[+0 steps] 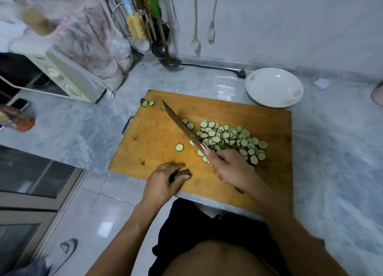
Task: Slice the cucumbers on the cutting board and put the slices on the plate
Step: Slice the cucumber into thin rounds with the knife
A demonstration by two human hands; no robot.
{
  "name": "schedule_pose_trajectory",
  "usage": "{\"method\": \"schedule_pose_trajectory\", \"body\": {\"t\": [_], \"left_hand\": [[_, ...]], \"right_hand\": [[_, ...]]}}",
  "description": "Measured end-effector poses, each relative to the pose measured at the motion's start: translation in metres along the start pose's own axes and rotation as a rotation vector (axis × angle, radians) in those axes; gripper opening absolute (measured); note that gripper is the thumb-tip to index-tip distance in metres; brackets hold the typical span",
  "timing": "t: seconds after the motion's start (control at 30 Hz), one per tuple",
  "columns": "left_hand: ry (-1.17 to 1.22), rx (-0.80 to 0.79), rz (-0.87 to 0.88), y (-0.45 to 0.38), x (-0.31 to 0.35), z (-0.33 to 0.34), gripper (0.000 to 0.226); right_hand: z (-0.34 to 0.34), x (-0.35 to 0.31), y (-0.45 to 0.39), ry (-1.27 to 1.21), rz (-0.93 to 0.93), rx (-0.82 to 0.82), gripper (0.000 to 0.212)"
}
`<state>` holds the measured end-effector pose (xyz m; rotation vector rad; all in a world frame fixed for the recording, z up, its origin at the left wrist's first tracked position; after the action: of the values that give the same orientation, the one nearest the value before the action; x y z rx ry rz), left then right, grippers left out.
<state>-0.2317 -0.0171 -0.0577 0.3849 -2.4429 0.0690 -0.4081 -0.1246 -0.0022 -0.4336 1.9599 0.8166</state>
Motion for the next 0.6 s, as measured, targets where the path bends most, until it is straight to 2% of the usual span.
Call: {"method": "schedule_pose_trajectory", "body": {"t": [0.13, 0.27, 0.37, 0.47, 0.6], "left_hand": [[-0.051, 0.043, 0.046, 0.006, -0.008, -0.003, 0.060], [-0.046, 0.162, -0.080, 0.007, -0.020, -0.014, 0.048], [-0.064, 0.190, -0.119, 0.009, -0.021, -0.016, 0.039], [-0.069, 0.207, -0.122, 0.009, -0.019, -0.014, 0.030], [-0.051, 0.169, -0.086, 0.008, -0.015, -0.006, 0.034]], "right_hand": [[0.026, 0.005, 0.000, -0.136, 0.105, -0.066, 0.053], [0.040, 0.014, -0.001, -0.202, 0.185, -0.101, 0.052], [0.048, 0.017, 0.001, -0.199, 0.207, -0.117, 0.051], [0.051, 0.017, 0.003, -0.190, 0.215, -0.096, 0.052], [0.042, 0.022, 0.007, -0.208, 0.248, -0.029, 0.055]]}}
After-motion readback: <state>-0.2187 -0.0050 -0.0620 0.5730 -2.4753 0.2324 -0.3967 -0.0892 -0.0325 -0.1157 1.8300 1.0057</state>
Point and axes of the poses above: each hand's wrist, its own y-axis away from the middle knuckle, its own z-axis out of the palm, x = y × z, the point moved 7 cm from there along -y, towards the middle knuckle, and after that the axes turned 1 degree about z, right-handed, at the moved point
